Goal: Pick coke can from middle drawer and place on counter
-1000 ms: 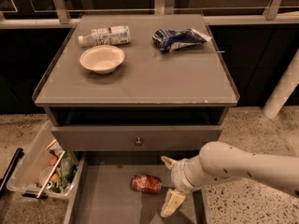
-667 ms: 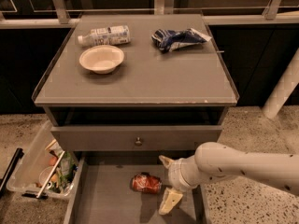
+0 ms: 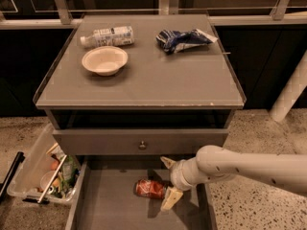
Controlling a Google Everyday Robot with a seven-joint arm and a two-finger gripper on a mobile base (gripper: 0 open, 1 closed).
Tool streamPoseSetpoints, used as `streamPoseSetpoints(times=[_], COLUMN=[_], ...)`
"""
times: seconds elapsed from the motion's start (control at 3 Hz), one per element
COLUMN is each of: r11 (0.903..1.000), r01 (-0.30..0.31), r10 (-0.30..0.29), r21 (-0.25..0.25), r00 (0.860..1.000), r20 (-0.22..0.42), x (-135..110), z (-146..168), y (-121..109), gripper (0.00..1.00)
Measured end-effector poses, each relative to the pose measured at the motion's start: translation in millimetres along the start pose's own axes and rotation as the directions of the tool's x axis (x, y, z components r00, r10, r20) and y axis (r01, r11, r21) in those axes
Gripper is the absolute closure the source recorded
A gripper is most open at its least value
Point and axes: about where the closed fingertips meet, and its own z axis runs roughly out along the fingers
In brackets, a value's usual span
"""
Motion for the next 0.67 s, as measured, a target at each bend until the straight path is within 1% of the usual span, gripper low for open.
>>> streamPoseSetpoints(times=[0.33, 0.67], r11=[0.9990, 0.9967], r01=[0.041, 0.077], r10=[-0.040, -0.076], r21=[-0.016, -0.027], r00=[0.999, 0.996], r20=[0.028, 0.051], x=[8, 13], z=[19, 30], y=[-3, -1], gripper=[0.00, 0.00])
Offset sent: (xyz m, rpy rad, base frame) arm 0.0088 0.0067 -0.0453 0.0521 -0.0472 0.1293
